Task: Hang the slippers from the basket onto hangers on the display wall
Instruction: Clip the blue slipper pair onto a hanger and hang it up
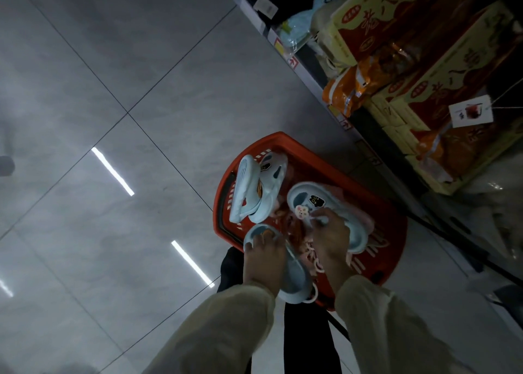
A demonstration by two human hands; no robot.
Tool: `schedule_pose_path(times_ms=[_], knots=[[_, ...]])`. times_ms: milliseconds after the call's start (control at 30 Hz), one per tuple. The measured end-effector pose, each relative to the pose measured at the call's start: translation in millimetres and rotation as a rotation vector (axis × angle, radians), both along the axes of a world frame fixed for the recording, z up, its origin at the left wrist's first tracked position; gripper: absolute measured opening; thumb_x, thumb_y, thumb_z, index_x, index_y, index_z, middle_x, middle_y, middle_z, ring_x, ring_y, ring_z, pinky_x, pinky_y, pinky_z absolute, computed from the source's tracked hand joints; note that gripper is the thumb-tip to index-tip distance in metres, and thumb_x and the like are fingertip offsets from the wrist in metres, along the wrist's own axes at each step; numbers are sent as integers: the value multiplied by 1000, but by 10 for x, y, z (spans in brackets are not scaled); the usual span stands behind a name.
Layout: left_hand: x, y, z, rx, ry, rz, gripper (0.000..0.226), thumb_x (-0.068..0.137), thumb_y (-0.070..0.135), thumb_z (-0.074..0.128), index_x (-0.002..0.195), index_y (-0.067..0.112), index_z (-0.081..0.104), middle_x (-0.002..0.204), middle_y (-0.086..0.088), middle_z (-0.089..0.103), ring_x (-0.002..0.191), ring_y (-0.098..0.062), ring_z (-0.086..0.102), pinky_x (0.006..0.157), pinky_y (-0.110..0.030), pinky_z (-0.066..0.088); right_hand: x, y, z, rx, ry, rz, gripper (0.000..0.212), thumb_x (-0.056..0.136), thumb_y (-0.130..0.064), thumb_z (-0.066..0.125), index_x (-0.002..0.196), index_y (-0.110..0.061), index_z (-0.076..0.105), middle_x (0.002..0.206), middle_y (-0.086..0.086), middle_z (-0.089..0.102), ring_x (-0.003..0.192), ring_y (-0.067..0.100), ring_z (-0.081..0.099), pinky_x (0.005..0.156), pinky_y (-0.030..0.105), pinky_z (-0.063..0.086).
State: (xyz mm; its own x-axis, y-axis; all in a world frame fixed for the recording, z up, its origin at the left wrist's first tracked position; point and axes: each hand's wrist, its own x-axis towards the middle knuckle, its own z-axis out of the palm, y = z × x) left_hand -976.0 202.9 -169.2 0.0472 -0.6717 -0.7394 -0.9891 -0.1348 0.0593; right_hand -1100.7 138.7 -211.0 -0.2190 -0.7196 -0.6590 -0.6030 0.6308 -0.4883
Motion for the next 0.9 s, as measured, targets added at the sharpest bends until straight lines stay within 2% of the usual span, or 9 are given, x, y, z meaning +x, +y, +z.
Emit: schedule_pose_path(times_ms=[167,233,300,367,433,500,633,767,900], knots=[[-15,-20,-66,-31,12,18,50,68,9,74,114,4,56,81,-13,69,50,-27,64,40,-33,49,-123,280,21,-55,-123,-215,29,84,10,65,83,-18,67,90,-7,69,94,20,66,90,45,54],[-47,-4,-95,-59,6,-8,56,62,7,69,117,4,64,84,-14,69,47,-25,61,36,-28,46,-127,310,87,-69,-123,-263,21,83,10,67,85,-10,69,88,-11,66,92,16,66,89,32,53],[-75,45,-161,-74,-27,7,58,57,4,70,115,5,71,95,-18,69,51,-26,61,36,-28,46,-117,315,163,-80,-140,-289,11,82,11,68,89,2,68,85,-11,58,88,-3,63,78,10,46],[-96,57,-164,-2,-16,65,69,54,3,80,121,5,67,103,-18,66,58,-29,63,39,-31,50,-92,374,195,-73,-175,-279,10,83,10,68,90,3,67,86,-11,57,85,-16,57,73,3,42],[-83,42,-149,88,19,101,86,65,14,83,142,4,46,118,-15,60,80,-32,66,56,-37,56,-88,467,171,-41,-215,-299,12,83,8,69,91,-1,65,91,-11,64,88,-7,61,77,10,46],[-61,88,-194,92,68,141,93,87,23,67,157,6,8,135,-11,51,110,-31,60,84,-40,54,-90,572,153,-15,-237,-328,14,83,7,70,92,-3,65,96,-6,68,94,4,63,80,14,48],[-94,117,-119,-20,101,75,123,79,35,74,155,11,-20,133,-10,53,116,-29,54,96,-39,48,-66,746,231,-3,-253,-418,15,85,4,70,93,-6,63,101,-3,68,98,1,62,86,19,48],[-133,143,-6,-94,25,-32,125,73,49,71,157,15,-16,125,-17,55,113,-35,45,97,-44,37,-39,856,324,-26,-276,-441,17,85,3,72,96,-4,63,101,-3,68,97,1,63,82,10,46],[-105,191,-59,-123,56,-92,124,64,39,77,159,23,-1,116,-19,57,107,-36,51,90,-46,41,-1,889,404,-36,-293,-438,19,85,2,72,98,-7,62,102,-4,66,93,-6,60,81,8,45]])
